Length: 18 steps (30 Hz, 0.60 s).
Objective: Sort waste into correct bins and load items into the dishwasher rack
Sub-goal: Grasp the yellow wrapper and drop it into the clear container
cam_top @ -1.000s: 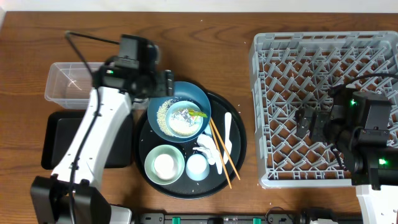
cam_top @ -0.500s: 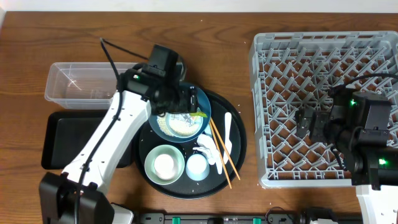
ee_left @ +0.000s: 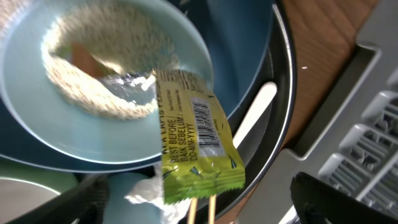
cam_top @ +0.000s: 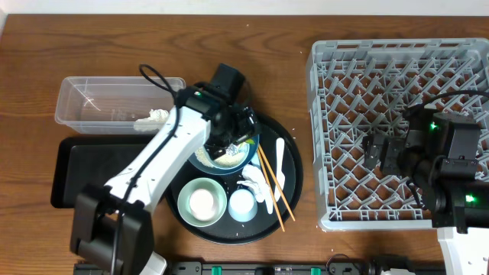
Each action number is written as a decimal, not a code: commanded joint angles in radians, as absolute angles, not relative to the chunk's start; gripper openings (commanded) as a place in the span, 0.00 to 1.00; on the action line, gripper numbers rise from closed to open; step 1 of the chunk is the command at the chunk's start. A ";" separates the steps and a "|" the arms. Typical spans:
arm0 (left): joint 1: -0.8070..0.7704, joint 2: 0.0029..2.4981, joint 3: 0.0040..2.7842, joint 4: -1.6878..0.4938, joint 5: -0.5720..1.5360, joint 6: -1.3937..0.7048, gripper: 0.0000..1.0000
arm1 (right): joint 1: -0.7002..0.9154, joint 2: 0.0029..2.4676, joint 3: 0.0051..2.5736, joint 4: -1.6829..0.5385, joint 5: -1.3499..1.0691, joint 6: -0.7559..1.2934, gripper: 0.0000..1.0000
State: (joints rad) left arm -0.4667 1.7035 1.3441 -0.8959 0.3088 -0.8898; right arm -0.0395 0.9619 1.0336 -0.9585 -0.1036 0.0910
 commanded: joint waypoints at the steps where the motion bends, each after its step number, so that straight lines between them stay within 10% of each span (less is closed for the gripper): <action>1: -0.480 1.732 1.345 -0.882 0.302 -0.956 0.80 | -0.030 0.962 1.052 -0.965 -0.101 0.073 0.99; 14: -0.479 1.738 1.345 -0.859 0.270 -0.934 0.12 | -0.030 0.962 1.052 -0.971 -0.101 0.054 0.99; 18: -0.479 1.738 1.345 -0.860 0.228 -0.888 0.06 | -0.030 0.962 1.052 -0.973 -0.101 0.054 0.99</action>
State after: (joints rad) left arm -0.4789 1.7317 1.3441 -0.8562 0.2749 -0.9325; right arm -0.0395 0.9619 1.0336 -0.9695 -0.1032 0.0677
